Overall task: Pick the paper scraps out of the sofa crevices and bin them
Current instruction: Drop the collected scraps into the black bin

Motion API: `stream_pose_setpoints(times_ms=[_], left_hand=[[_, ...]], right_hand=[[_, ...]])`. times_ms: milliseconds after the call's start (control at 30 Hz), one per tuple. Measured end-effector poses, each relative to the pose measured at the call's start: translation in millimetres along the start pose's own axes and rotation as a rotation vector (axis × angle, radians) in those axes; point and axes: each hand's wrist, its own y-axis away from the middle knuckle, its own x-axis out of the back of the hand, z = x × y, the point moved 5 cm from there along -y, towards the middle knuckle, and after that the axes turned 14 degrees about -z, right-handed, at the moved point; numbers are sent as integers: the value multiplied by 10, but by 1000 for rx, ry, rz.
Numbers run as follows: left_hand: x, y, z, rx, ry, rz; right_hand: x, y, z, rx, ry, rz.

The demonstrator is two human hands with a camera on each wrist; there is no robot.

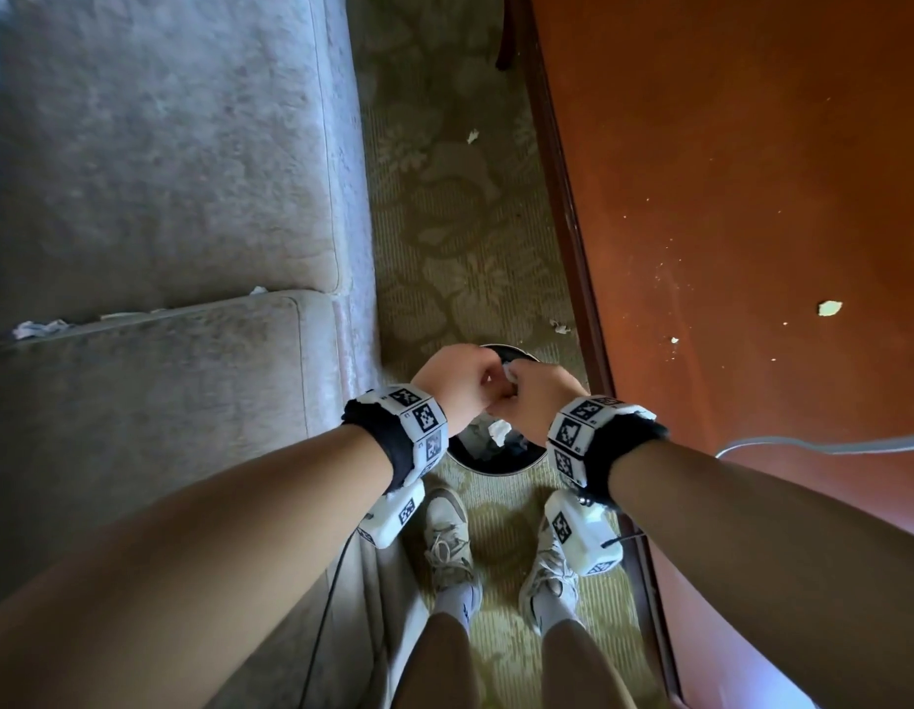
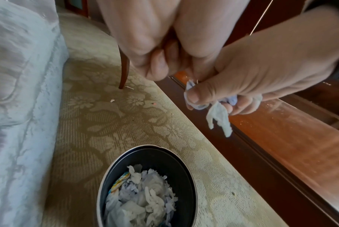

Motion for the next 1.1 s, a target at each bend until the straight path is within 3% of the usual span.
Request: stream_pose_setpoints(times_ms=[200, 767, 1100], left_hand=[[114, 10, -172, 16, 101, 176], [-51, -157, -475, 172, 137, 189], [-62, -296, -319, 168, 185, 136]], right_hand=[[-27, -98, 185, -117, 47, -88], [-86, -413, 448, -104, -204, -63], [67, -381, 331, 136, -335, 22]])
